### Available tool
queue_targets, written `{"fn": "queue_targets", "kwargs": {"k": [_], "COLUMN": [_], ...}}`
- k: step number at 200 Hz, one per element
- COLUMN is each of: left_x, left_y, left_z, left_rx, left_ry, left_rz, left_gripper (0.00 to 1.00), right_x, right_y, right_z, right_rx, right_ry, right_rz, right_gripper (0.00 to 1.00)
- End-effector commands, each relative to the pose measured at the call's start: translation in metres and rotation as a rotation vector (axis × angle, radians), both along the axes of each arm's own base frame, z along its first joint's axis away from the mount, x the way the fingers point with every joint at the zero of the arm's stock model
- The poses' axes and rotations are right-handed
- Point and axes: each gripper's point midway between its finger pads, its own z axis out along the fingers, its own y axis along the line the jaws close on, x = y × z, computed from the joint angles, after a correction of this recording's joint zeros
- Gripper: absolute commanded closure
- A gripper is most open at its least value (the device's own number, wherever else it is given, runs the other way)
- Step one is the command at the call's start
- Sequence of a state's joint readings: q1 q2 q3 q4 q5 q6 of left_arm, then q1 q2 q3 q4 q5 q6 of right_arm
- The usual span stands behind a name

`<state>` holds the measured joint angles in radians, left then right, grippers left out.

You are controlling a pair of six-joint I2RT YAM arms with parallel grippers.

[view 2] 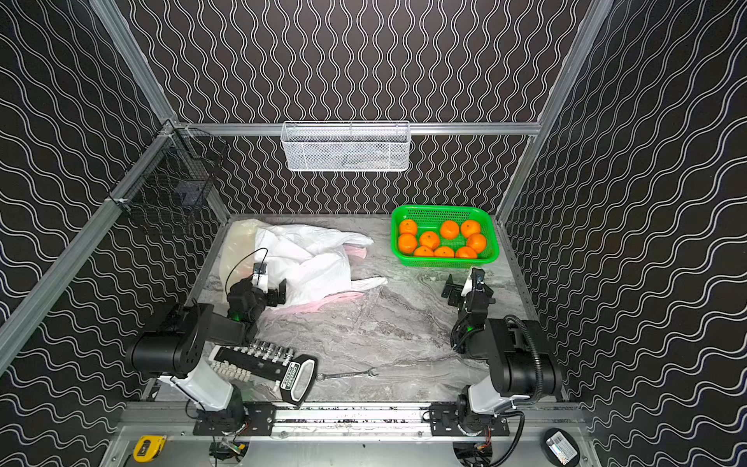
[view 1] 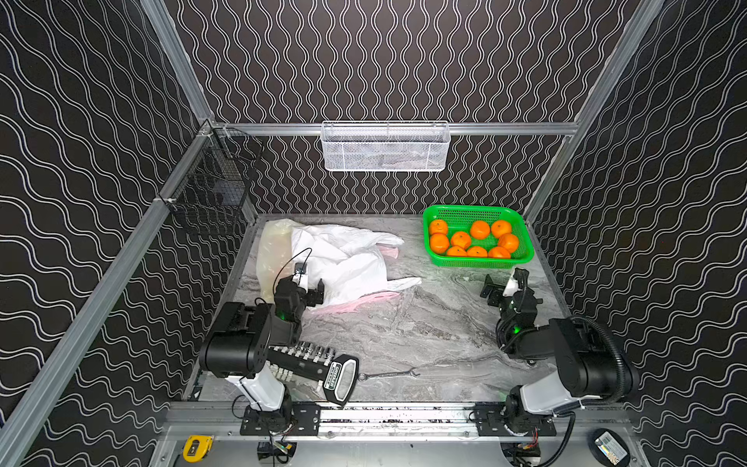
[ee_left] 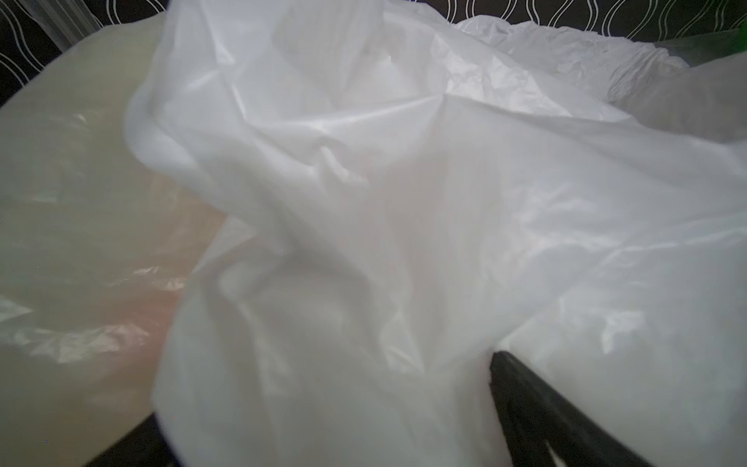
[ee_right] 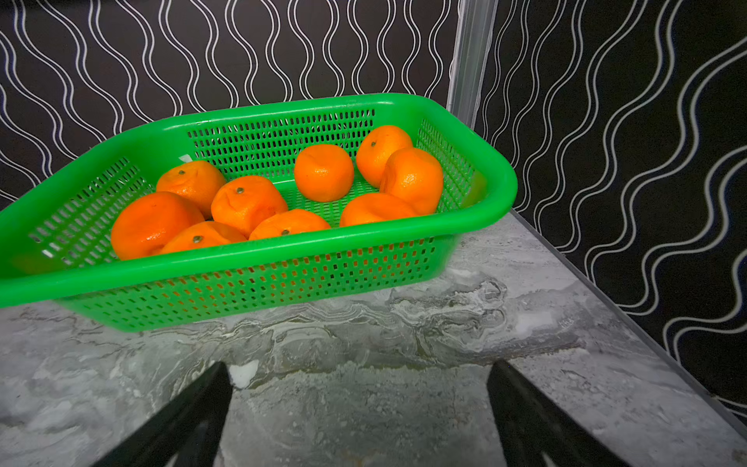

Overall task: Place the oranges into plastic bags & tie knots
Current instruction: Open the plastic bag at the center of the board.

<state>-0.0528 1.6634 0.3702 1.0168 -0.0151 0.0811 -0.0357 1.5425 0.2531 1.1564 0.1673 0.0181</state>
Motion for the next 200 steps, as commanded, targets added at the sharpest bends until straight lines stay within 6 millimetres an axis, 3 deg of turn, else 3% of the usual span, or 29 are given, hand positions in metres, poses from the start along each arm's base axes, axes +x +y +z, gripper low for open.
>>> {"fn": "queue_targets", "kwargs": {"k": [1, 200], "left_x": [0.0014, -0.0055], "left_y": [-0.001, -0.0031], "left_z": [0.0045, 0.0095], "left_rx": [-0.001, 0.031], "left_ry": [-0.017, -0.058], "left_rz": [-0.005, 0.011], "left_gripper": [0.01, 0.01], "right_x": [0.0031, -0.0029], "right_y": [0.0008, 0.0033], "right_z": [0.0109, 0.015], "right_rx": [0.003, -0.002], "right_ry": [-0.043, -0.073], "right_rz": [0.004, 0.019], "right_gripper": [0.0, 0.0]}}
